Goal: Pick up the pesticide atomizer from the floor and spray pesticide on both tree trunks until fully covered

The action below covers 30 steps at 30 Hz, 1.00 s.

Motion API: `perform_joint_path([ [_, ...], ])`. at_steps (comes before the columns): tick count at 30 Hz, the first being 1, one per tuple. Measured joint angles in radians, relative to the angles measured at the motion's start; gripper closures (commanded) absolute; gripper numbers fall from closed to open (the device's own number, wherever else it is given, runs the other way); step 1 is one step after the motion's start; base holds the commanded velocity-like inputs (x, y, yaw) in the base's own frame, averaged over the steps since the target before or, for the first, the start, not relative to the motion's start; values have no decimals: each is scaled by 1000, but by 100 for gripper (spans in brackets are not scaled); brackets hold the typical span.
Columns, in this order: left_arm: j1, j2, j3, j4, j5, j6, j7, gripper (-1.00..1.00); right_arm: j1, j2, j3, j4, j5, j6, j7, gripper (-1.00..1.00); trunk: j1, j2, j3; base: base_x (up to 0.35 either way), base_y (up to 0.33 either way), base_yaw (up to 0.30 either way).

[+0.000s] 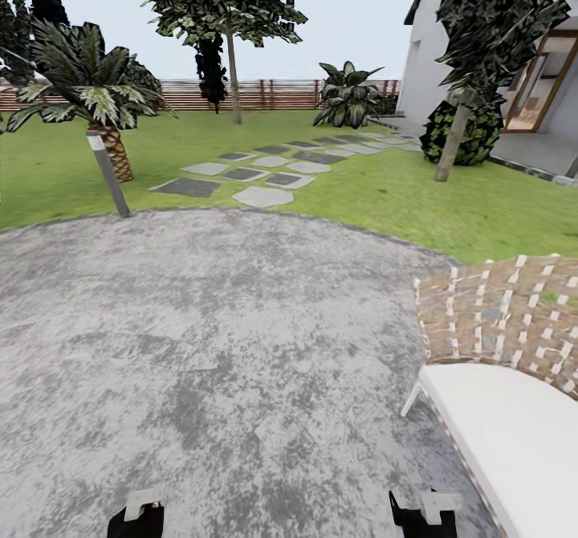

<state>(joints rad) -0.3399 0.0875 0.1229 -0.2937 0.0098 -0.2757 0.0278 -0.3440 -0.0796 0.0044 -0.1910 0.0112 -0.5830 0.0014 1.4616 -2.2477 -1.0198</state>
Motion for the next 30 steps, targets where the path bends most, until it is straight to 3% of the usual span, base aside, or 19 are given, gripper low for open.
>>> perform_joint_path([
  [24, 0, 0, 0, 1, 1, 0, 0, 100, 0, 2, 0, 0, 0, 0, 0, -100, 0, 0, 0, 340, 0, 243],
  [30, 1, 0, 0, 1, 1, 0, 0, 100, 0, 2, 0, 0, 0, 0, 0, -100, 0, 0, 0, 340, 0, 112],
])
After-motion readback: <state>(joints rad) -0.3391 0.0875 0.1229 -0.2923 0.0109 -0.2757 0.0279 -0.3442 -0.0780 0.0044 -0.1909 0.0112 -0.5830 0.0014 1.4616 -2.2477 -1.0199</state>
